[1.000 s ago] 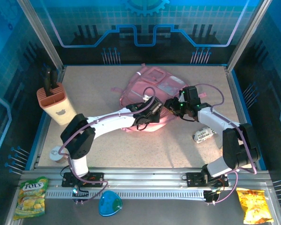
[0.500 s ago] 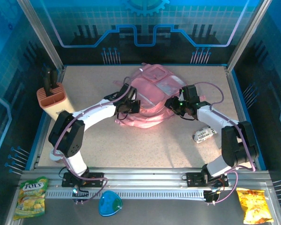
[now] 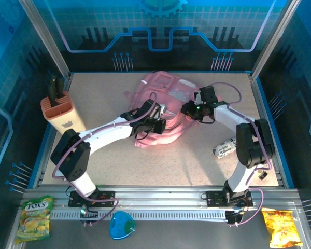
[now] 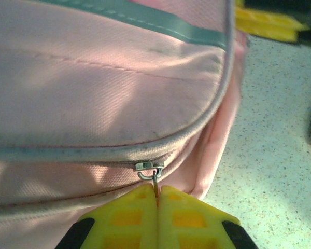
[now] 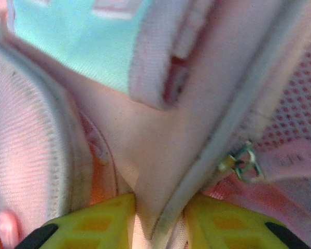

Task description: Pack the student bag

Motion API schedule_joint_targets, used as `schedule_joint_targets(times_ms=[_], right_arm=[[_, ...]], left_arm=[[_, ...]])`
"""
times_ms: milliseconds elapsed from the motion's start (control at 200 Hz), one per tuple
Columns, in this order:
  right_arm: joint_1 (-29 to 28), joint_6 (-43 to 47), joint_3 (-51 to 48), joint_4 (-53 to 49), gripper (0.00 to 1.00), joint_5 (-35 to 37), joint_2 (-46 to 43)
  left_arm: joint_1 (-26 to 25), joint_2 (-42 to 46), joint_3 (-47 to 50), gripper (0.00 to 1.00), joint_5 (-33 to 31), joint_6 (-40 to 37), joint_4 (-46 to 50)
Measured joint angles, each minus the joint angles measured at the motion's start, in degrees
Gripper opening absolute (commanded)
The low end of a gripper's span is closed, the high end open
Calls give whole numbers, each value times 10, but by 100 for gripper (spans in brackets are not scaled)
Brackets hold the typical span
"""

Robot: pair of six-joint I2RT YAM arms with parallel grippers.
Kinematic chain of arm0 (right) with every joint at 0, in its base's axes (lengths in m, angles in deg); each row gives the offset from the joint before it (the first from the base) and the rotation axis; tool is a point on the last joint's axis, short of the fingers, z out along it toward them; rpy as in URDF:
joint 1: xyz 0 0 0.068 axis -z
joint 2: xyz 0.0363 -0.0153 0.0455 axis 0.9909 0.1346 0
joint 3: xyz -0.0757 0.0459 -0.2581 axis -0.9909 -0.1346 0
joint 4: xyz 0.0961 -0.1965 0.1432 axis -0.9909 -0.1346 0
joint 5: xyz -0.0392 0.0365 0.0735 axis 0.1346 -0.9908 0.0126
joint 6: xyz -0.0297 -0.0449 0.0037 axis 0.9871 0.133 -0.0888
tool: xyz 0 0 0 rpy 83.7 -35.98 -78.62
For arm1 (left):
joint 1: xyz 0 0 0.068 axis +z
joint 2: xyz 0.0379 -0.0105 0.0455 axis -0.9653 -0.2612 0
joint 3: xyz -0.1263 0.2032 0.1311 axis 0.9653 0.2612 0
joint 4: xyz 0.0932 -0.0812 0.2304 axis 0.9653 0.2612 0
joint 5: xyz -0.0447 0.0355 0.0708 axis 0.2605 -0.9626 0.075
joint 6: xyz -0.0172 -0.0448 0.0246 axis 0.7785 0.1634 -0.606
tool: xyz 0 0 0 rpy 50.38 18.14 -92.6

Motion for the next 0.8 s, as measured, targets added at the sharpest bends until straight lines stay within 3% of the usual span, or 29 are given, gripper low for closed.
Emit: schedule_joint_targets(times_ms=[210, 480, 655, 800], right_arm=[[24, 25, 16, 18, 44, -1, -3], [14, -55, -121, 63, 47, -18, -162], [-37, -89, -149, 77, 42, -37, -161], [-52, -91, -144, 77, 28, -37, -135]], left_arm=[[-41, -39, -34, 0, 7, 16, -2], [-51, -54, -49, 0, 9, 30, 2], [-51, -54, -49, 0, 8, 31, 4], [-51, -54, -49, 0, 5, 31, 6]])
